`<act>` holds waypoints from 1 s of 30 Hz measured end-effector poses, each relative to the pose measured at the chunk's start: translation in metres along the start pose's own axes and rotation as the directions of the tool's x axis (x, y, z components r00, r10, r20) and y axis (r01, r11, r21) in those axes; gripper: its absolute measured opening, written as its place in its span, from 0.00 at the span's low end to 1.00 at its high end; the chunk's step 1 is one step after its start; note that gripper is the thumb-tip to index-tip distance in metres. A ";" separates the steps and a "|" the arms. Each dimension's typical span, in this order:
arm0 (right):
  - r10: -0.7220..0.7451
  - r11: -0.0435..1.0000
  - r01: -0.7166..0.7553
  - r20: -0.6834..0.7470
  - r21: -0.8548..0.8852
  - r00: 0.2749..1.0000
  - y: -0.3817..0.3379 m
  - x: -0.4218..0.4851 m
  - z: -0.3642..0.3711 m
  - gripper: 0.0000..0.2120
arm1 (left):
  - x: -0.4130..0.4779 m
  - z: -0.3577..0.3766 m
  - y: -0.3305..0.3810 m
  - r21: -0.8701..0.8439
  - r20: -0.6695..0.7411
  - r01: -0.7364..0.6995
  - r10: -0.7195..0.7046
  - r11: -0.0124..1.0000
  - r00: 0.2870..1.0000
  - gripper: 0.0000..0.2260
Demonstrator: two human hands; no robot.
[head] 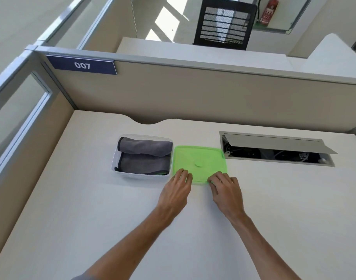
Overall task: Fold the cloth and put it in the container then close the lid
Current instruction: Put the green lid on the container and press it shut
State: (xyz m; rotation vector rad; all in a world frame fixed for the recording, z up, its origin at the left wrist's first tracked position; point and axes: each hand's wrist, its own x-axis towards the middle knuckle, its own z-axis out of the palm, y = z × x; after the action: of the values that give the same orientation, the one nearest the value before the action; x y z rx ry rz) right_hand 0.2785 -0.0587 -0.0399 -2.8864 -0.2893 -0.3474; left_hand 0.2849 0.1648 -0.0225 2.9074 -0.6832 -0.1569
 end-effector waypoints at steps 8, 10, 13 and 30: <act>-0.077 0.993 0.089 -0.136 0.079 0.988 -0.002 -0.032 -0.041 0.04 | -0.020 -0.003 -0.007 -0.083 -0.239 -0.108 0.085 0.991 0.967 0.31; -0.061 0.988 0.084 -0.174 0.132 0.983 -0.002 -0.036 -0.055 0.05 | -0.024 -0.005 -0.012 -0.116 -0.340 -0.123 0.077 0.986 0.937 0.27; 0.024 0.966 0.032 -0.210 0.258 0.977 -0.002 -0.040 -0.076 0.05 | -0.027 -0.023 -0.014 -0.240 -0.436 -0.136 0.019 0.961 0.900 0.13; 0.320 0.308 -0.434 0.337 0.847 0.885 -0.039 0.002 -0.132 0.16 | -0.060 -0.133 -0.080 -0.971 0.058 0.138 -0.368 0.195 0.928 0.11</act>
State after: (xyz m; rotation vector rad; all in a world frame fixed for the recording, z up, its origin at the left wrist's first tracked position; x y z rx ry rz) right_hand 0.2436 -0.0525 0.0932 -1.7378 0.1828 0.0805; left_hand 0.2839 0.2784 0.0985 1.6722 0.0543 -0.2291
